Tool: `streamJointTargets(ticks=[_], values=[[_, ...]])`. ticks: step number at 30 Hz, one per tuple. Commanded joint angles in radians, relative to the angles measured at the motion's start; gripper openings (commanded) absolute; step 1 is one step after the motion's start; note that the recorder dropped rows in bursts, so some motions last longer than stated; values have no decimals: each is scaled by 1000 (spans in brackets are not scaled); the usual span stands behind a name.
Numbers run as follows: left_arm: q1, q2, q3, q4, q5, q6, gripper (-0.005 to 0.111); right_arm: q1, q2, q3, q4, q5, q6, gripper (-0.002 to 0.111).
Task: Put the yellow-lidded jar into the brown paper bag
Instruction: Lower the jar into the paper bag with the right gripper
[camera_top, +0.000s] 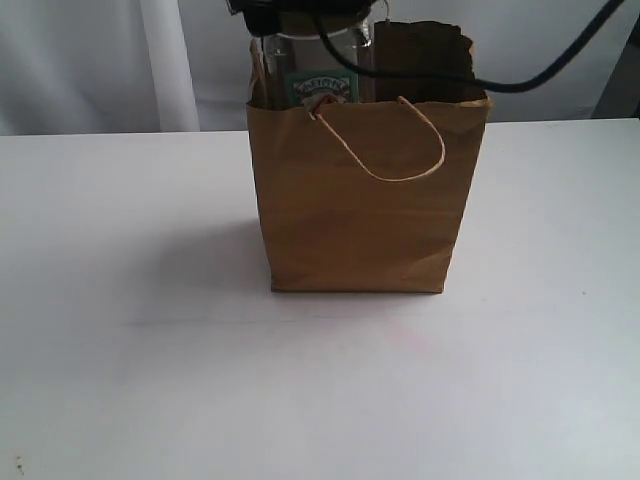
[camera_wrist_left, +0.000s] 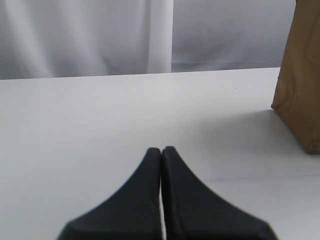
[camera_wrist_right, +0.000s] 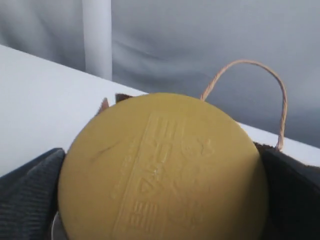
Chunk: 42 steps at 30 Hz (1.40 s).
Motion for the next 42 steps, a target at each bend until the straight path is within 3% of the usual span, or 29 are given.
streamJointTargets(ticks=[1, 13, 42], values=[[-3, 3, -2, -4, -12, -4, 1, -52, 19, -7, 101, 17, -84, 0], [-3, 3, -2, -4, -12, -4, 1, -167, 90, -7, 310, 59, -267, 0], [-3, 3, -2, -4, -12, -4, 1, -191, 218, -7, 385, 101, -339, 0]])
